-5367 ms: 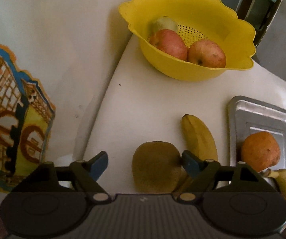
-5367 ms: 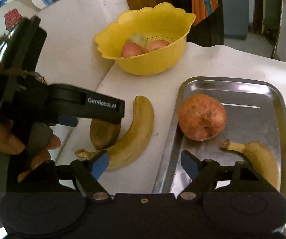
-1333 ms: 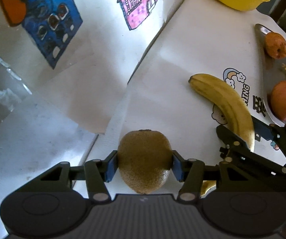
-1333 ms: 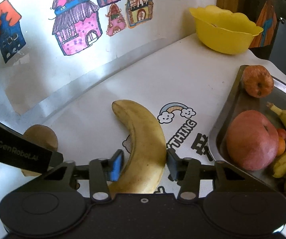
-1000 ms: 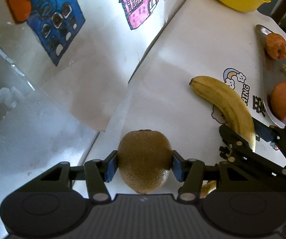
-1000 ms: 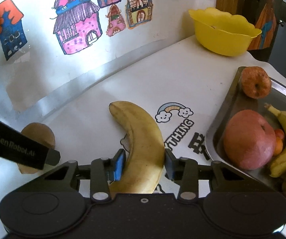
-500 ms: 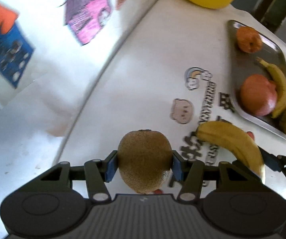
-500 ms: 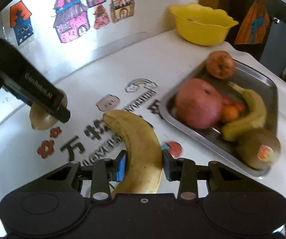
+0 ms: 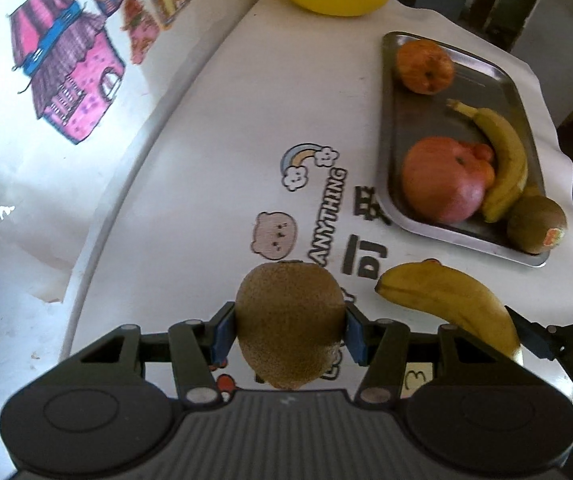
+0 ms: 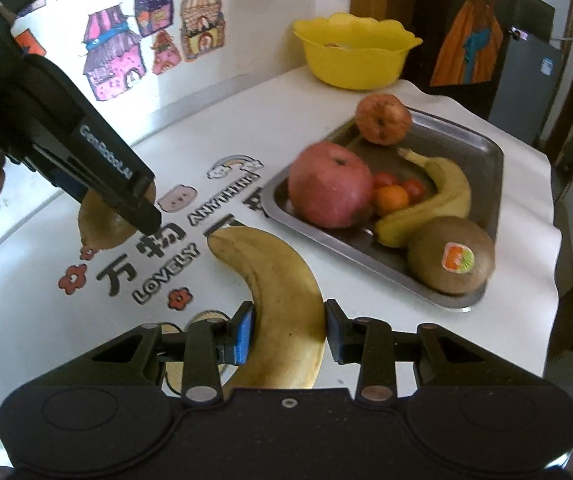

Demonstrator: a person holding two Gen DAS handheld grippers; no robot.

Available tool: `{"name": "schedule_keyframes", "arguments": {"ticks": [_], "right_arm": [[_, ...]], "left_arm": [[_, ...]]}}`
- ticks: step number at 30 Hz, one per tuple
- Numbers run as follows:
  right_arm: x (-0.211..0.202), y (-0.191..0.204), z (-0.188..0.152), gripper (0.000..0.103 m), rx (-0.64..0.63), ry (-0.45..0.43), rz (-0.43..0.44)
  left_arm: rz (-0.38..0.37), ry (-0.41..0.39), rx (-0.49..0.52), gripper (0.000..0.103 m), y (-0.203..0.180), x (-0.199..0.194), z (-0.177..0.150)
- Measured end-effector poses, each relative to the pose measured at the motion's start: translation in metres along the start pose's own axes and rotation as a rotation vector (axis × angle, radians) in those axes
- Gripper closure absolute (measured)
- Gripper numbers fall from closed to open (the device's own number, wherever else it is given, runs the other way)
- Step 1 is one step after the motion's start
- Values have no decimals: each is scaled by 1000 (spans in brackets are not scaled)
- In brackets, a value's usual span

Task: Organize fruits
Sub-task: 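Carry the kiwi and banana over the metal tray with both grippers, then lower the kiwi and banana into the tray and open both grippers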

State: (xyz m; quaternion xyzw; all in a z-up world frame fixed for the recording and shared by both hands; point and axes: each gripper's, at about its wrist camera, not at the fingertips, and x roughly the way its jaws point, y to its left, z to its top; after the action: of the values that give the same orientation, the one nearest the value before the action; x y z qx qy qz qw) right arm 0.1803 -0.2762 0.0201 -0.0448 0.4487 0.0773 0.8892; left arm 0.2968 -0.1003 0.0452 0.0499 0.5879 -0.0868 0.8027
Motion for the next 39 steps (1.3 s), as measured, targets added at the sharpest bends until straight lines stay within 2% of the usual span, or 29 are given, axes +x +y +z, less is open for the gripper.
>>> {"name": "schedule_keyframes", "arguments": {"ticks": [10, 19, 28, 36, 39], "right_arm": [[-27, -12, 11, 64, -19, -67, -47], [-43, -47, 49, 64, 67, -189, -127], [-14, -96, 78, 64, 259, -278, -198], [22, -127, 91, 64, 399, -269, -197], [32, -133, 89, 64, 409, -257, -196]], "left_arm": [[-20, -35, 26, 44, -18, -14, 10], [-50, -142, 77, 44, -47, -23, 53], [-86, -263, 170, 44, -88, -9, 115], [-128, -247, 234, 44, -113, 23, 137], [-159, -233, 233, 44, -112, 34, 139]]}}
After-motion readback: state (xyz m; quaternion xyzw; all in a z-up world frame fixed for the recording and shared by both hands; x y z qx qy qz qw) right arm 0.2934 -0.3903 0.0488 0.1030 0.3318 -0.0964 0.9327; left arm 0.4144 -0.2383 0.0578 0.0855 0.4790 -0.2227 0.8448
